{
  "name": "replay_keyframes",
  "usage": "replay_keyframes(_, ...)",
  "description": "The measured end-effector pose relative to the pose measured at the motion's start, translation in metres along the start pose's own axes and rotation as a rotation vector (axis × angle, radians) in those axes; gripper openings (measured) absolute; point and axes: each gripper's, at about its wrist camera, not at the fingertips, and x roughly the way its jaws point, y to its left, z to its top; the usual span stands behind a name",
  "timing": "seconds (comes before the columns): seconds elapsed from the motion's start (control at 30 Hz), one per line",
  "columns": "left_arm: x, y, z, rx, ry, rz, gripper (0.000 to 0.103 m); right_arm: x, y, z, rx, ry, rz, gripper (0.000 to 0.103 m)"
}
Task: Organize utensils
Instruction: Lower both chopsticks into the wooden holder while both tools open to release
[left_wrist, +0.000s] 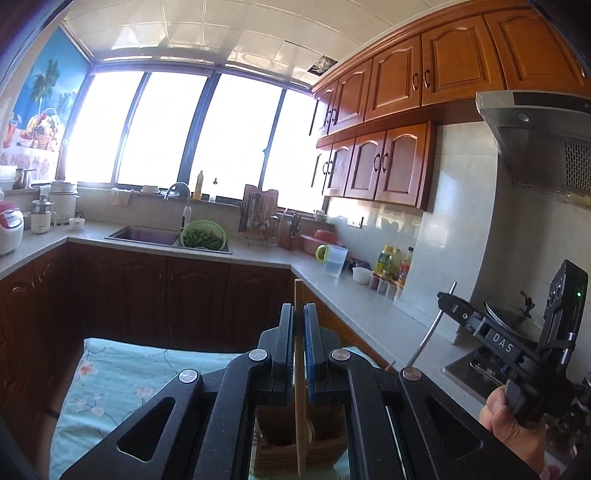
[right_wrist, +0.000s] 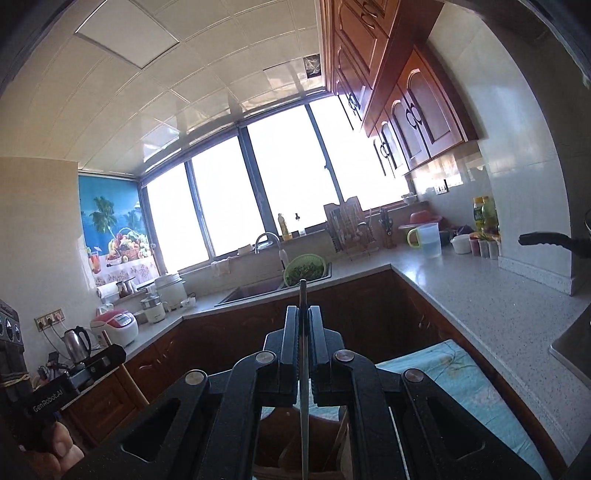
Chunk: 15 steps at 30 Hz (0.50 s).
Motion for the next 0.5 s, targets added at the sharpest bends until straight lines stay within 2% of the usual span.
replay_keyframes(0.13,0.029,0.013,-0.015,-0.068,-0.041,0.036,0.003,0.017,0.002,-0.013,-0.038,-0.020,-0.021,0.004)
replay_keyframes(0.27,0.055,0.017,-0.047,-0.094,-0.060,0.081,0.003,0.030,0.000,-0.036,-0.063,0.005,-0.046,0.004)
replay_keyframes(0.5,0.080,0.009,-0.100,-0.083,0.004,0.102,0.003,0.035,-0.017,-0.072,-0.027,0.063,-0.070,0.004)
